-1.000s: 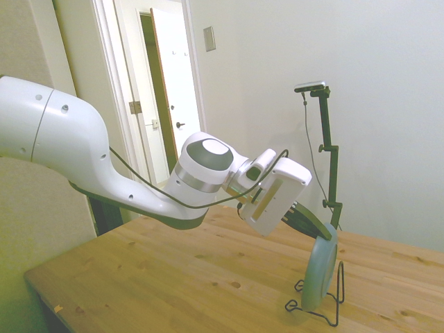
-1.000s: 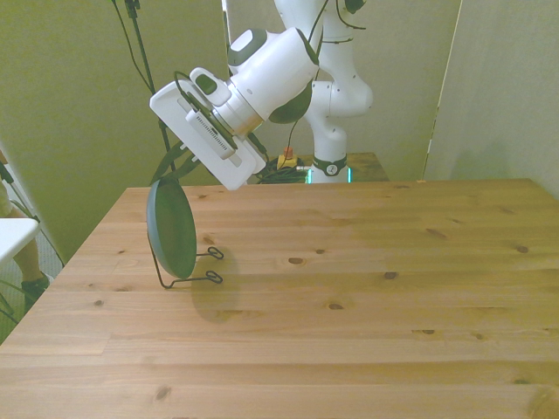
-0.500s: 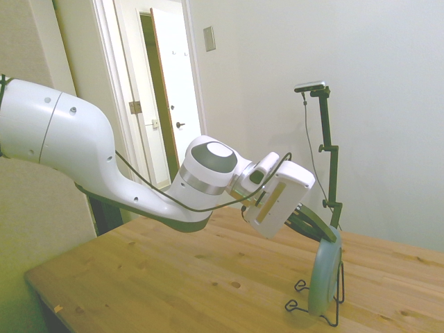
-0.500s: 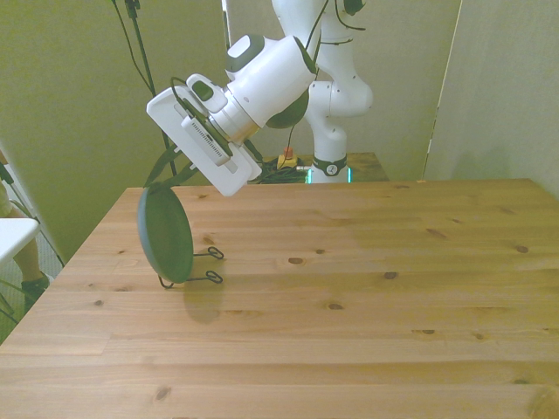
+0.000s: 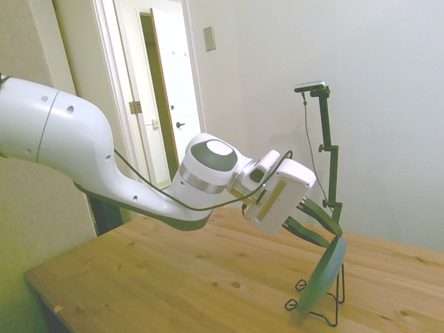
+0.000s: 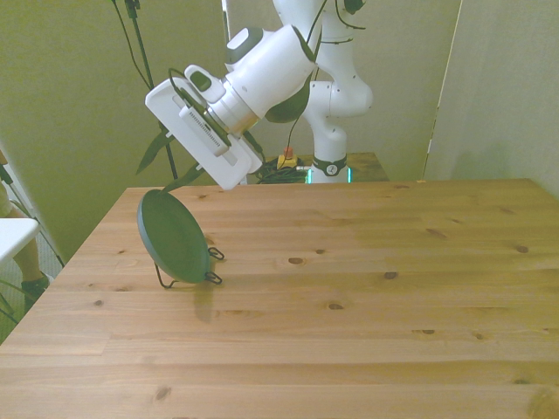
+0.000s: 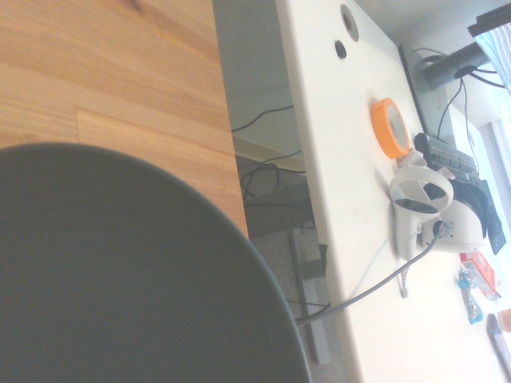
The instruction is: Load the plate
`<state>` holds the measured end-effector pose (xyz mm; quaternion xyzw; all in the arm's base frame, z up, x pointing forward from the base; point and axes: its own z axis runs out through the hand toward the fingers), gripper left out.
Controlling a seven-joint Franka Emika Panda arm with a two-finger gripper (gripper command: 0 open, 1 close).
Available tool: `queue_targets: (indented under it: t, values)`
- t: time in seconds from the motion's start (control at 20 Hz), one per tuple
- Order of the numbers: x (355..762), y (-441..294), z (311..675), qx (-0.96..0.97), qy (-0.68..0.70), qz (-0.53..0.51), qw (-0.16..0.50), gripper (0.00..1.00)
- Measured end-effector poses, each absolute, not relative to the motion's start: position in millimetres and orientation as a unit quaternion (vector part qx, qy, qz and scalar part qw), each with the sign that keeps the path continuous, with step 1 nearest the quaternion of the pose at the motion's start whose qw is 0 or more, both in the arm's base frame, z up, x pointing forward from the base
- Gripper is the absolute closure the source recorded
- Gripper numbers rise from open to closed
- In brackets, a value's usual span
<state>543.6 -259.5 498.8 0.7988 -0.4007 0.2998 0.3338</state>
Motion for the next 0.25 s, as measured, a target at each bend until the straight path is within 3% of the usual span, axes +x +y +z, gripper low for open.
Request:
queue_targets:
  t: [0.25]
  values:
    - [506.3,-201.9,571.6,0.854,-0.394,0.272,0.205,0.0]
